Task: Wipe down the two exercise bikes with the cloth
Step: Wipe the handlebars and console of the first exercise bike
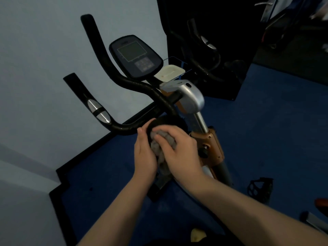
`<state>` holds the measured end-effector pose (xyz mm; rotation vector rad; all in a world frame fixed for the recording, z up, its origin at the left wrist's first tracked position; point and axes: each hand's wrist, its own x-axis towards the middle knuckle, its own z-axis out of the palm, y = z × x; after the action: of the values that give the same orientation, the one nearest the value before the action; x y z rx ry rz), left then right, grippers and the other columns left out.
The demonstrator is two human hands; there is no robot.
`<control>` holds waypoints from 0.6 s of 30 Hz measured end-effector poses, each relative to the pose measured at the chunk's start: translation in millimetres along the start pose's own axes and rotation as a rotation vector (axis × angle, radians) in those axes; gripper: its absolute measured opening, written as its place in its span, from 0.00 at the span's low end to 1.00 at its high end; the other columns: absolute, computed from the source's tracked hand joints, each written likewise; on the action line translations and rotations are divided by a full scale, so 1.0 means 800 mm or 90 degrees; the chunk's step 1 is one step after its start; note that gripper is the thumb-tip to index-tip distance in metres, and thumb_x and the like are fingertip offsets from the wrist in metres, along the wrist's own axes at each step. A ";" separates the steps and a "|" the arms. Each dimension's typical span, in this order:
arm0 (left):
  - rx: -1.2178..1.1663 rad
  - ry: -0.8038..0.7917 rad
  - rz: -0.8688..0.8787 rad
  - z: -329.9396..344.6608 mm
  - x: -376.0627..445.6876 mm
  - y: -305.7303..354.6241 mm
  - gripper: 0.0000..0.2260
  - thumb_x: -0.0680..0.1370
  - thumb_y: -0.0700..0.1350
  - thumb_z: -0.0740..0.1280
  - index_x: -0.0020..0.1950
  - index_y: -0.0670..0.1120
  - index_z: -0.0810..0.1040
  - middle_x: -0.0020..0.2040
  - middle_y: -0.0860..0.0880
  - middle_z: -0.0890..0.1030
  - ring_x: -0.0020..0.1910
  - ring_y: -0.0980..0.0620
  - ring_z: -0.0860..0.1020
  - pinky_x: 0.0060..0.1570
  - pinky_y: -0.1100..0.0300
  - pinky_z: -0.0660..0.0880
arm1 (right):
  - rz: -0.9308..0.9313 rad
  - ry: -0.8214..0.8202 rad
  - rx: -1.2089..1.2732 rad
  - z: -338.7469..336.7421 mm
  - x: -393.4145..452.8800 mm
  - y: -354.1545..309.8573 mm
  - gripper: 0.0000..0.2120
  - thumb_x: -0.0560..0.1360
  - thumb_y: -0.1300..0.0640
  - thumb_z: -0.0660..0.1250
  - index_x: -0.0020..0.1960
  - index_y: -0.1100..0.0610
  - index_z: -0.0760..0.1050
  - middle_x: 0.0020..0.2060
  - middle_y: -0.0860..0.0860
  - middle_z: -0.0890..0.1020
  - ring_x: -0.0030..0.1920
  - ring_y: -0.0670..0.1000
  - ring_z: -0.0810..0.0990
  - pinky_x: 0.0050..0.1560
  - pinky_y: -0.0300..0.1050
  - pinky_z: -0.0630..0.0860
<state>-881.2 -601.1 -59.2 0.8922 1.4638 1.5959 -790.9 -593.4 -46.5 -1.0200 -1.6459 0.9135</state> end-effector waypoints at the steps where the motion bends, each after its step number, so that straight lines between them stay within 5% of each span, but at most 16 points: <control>1: 0.011 0.001 0.011 0.000 0.000 -0.002 0.20 0.84 0.53 0.46 0.61 0.53 0.76 0.55 0.54 0.82 0.53 0.62 0.80 0.50 0.71 0.74 | -0.007 -0.007 -0.014 -0.005 -0.003 0.003 0.07 0.77 0.60 0.68 0.54 0.54 0.81 0.49 0.44 0.82 0.53 0.41 0.79 0.55 0.34 0.75; 4: 0.003 0.014 -0.006 0.002 -0.001 -0.002 0.20 0.82 0.57 0.48 0.61 0.54 0.76 0.58 0.50 0.81 0.58 0.58 0.79 0.62 0.60 0.73 | -0.056 0.011 -0.076 0.005 0.023 0.001 0.07 0.77 0.61 0.68 0.53 0.55 0.81 0.49 0.47 0.82 0.53 0.45 0.79 0.56 0.43 0.77; 8: -0.006 0.019 -0.053 0.002 -0.001 0.004 0.17 0.83 0.56 0.48 0.58 0.57 0.76 0.58 0.50 0.81 0.59 0.54 0.79 0.65 0.52 0.72 | -0.052 0.076 -0.054 0.027 0.045 0.001 0.07 0.77 0.61 0.67 0.55 0.58 0.81 0.50 0.49 0.82 0.53 0.47 0.79 0.56 0.47 0.76; 10: -0.005 0.003 -0.044 -0.002 -0.001 0.003 0.18 0.83 0.56 0.48 0.58 0.56 0.77 0.56 0.50 0.82 0.57 0.54 0.80 0.64 0.53 0.73 | -0.044 0.068 -0.040 0.014 0.023 0.011 0.07 0.78 0.60 0.67 0.55 0.56 0.80 0.50 0.47 0.81 0.54 0.45 0.79 0.57 0.46 0.76; 14: 0.050 -0.015 -0.001 -0.003 -0.001 0.002 0.19 0.84 0.52 0.46 0.59 0.58 0.76 0.55 0.57 0.81 0.55 0.64 0.78 0.53 0.71 0.73 | -0.050 0.037 -0.067 -0.005 0.005 0.016 0.07 0.78 0.59 0.67 0.54 0.54 0.80 0.49 0.46 0.81 0.53 0.45 0.79 0.55 0.46 0.77; 18: 0.005 -0.003 -0.067 -0.001 -0.001 0.003 0.21 0.84 0.55 0.48 0.65 0.50 0.75 0.58 0.51 0.81 0.56 0.58 0.79 0.58 0.62 0.75 | -0.040 0.087 -0.061 0.027 0.052 -0.005 0.07 0.78 0.60 0.67 0.55 0.59 0.81 0.50 0.50 0.81 0.53 0.48 0.79 0.56 0.47 0.76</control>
<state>-881.7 -602.6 -56.7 0.8101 1.4903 1.5102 -820.3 -558.8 -34.6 -1.0665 -1.6101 0.7132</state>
